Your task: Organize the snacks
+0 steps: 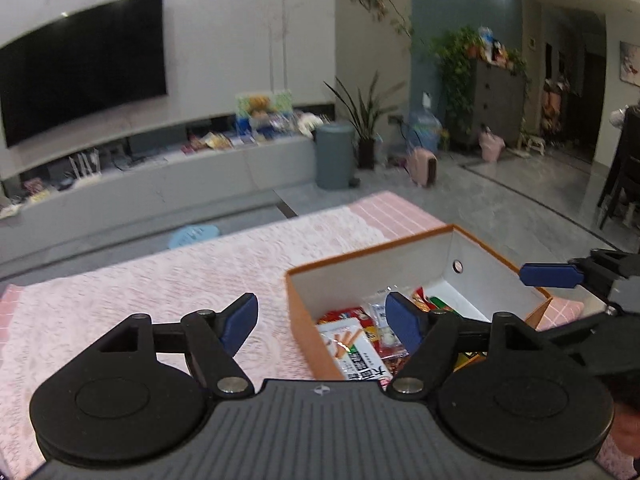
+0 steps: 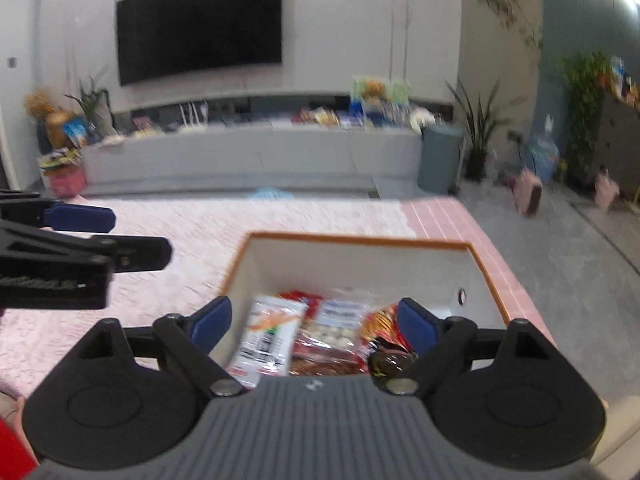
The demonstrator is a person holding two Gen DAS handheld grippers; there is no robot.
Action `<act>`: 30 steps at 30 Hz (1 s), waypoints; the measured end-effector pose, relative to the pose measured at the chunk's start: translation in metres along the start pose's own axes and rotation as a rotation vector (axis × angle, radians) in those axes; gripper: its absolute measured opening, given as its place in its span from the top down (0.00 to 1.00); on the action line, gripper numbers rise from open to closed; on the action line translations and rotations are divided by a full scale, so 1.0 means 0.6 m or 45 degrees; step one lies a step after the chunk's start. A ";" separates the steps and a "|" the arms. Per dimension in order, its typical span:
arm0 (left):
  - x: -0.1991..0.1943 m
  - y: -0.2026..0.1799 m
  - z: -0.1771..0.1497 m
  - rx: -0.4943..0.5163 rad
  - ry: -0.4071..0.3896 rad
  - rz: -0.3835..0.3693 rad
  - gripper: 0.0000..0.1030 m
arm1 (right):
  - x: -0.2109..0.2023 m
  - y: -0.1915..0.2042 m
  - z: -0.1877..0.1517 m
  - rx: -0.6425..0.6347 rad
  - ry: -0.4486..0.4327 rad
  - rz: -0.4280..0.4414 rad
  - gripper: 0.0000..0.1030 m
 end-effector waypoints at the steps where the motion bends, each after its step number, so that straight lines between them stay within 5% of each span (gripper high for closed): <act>1: -0.010 0.001 -0.004 -0.007 -0.015 0.012 0.17 | -0.013 0.010 -0.003 -0.011 -0.029 0.003 0.13; 14: -0.047 0.012 -0.080 -0.142 -0.029 0.198 0.14 | -0.091 0.079 -0.072 0.020 -0.147 -0.067 0.12; 30: -0.031 0.032 -0.148 -0.232 0.081 0.211 0.14 | -0.065 0.075 -0.140 0.024 -0.179 -0.114 0.12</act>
Point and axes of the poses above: each gripper's, at about its wrist camera, not at the fingertips, and x roughly the way its jaws point, y to its left, z to its top, the point moved 2 cm from there along x, roughly the way its jaws point, and after that the axes turned 2 degrees about y, right-handed, at the moved point
